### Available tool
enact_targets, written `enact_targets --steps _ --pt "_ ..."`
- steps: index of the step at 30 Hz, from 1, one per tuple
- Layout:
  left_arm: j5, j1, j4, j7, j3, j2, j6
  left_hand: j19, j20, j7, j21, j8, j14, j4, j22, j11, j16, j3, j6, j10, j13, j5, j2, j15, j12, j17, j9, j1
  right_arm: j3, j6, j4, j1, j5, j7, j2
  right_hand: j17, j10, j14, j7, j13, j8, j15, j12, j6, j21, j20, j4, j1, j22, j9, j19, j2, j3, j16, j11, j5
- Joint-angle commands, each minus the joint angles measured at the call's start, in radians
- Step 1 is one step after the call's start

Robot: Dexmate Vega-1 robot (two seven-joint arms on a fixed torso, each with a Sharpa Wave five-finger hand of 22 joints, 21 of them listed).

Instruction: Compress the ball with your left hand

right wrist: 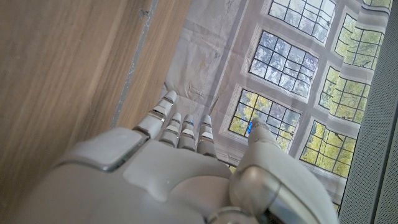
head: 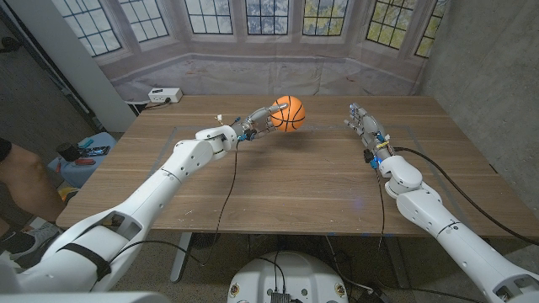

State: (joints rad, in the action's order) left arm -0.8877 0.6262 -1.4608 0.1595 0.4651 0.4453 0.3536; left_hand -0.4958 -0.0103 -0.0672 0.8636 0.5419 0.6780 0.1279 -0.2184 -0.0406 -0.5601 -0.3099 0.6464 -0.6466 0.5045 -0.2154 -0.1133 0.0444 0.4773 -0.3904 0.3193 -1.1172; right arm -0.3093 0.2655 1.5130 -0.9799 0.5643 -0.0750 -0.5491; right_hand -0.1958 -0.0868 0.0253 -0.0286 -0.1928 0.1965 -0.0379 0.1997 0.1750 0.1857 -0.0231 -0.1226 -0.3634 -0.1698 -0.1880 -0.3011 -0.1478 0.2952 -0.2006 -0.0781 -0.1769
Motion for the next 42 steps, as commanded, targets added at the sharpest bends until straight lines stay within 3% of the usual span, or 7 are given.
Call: enact_targets --steps 1,5,8,20,25,32,42 --pt "-0.006 -0.025 0.032 0.076 0.013 0.008 0.010 0.034 0.016 0.026 -0.008 0.029 0.038 -0.029 0.010 -0.027 0.034 -0.021 -0.001 0.004 -0.011 -0.003 0.157 0.055 -0.025 0.007 -0.011 0.019 0.001 -0.001 0.003 -0.003 0.002 0.003 -0.004 -0.002 -0.008 0.003 0.002 -0.006 -0.001 -0.005 0.003 0.007 0.009 -0.005 -0.003 0.001 -0.002 -0.003 -0.006 0.000 0.004 -0.005 -0.004 -0.001" --pt "-0.007 -0.038 0.051 0.107 0.019 0.010 0.016 0.069 0.038 0.004 -0.017 -0.006 0.009 -0.032 0.017 -0.018 0.061 -0.021 -0.043 0.044 -0.022 -0.005 0.158 0.036 -0.049 0.013 -0.028 0.046 -0.001 -0.003 0.001 -0.001 0.001 0.004 -0.003 -0.002 -0.006 0.003 0.002 -0.006 -0.001 -0.005 0.002 0.007 0.009 -0.006 -0.003 0.001 -0.002 -0.003 -0.006 0.000 0.004 -0.005 -0.003 -0.001" --pt "-0.011 -0.048 0.068 0.130 0.021 0.008 0.022 0.104 0.059 -0.004 -0.027 -0.046 -0.033 -0.036 0.023 0.012 0.090 -0.018 -0.090 0.092 -0.029 -0.005 0.156 0.011 -0.073 0.018 -0.045 0.077 -0.002 -0.005 0.001 0.001 0.001 0.004 -0.003 -0.002 -0.007 0.003 0.001 -0.006 -0.001 -0.005 0.002 0.007 0.008 -0.005 -0.003 0.000 -0.002 -0.003 -0.006 0.000 0.005 -0.004 -0.004 -0.001" --pt "-0.012 -0.076 0.110 0.178 0.023 0.003 0.030 0.169 0.093 -0.016 -0.051 -0.107 -0.104 -0.040 0.028 0.041 0.139 -0.006 -0.157 0.169 -0.044 0.000 0.141 -0.031 -0.112 0.028 -0.073 0.135 -0.008 -0.016 -0.001 0.016 0.000 0.014 -0.007 -0.001 -0.006 0.003 0.002 -0.006 -0.002 -0.005 0.002 0.007 0.008 -0.006 -0.004 0.000 -0.002 -0.003 -0.006 0.000 0.005 -0.004 -0.002 -0.001" --pt "-0.002 -0.096 0.132 0.221 0.036 0.006 0.036 0.231 0.128 -0.036 -0.077 -0.159 -0.171 -0.044 0.029 0.088 0.174 -0.007 -0.229 0.248 -0.042 0.001 0.155 -0.078 -0.142 0.028 -0.087 0.171 -0.008 -0.019 0.000 0.018 0.001 0.018 -0.010 -0.001 -0.006 0.003 0.002 -0.006 -0.002 -0.005 0.002 0.007 0.008 -0.006 -0.004 0.000 -0.002 -0.003 -0.006 0.000 0.005 -0.004 -0.002 -0.001" --pt "0.011 -0.111 0.148 0.263 0.049 0.006 0.033 0.300 0.151 -0.040 -0.109 -0.218 -0.250 -0.041 0.028 0.122 0.213 -0.002 -0.321 0.330 -0.039 0.004 0.153 -0.118 -0.173 0.030 -0.096 0.208 -0.007 -0.020 0.003 0.014 0.004 0.023 -0.014 -0.001 -0.005 0.003 0.003 -0.005 -0.002 -0.005 0.002 0.007 0.008 -0.008 -0.004 -0.001 -0.002 -0.003 -0.006 0.000 0.005 -0.004 -0.003 -0.001" --pt "0.016 -0.126 0.171 0.310 0.059 -0.002 0.034 0.351 0.177 -0.037 -0.134 -0.262 -0.308 -0.035 0.027 0.151 0.242 0.000 -0.395 0.402 -0.036 0.006 0.152 -0.150 -0.199 0.032 -0.096 0.230 0.003 -0.019 0.023 -0.009 0.007 0.014 -0.024 -0.002 -0.005 0.002 0.002 -0.005 -0.002 -0.006 0.002 0.007 0.009 -0.008 -0.004 -0.001 -0.002 -0.003 -0.007 0.000 0.005 -0.004 -0.002 -0.001"
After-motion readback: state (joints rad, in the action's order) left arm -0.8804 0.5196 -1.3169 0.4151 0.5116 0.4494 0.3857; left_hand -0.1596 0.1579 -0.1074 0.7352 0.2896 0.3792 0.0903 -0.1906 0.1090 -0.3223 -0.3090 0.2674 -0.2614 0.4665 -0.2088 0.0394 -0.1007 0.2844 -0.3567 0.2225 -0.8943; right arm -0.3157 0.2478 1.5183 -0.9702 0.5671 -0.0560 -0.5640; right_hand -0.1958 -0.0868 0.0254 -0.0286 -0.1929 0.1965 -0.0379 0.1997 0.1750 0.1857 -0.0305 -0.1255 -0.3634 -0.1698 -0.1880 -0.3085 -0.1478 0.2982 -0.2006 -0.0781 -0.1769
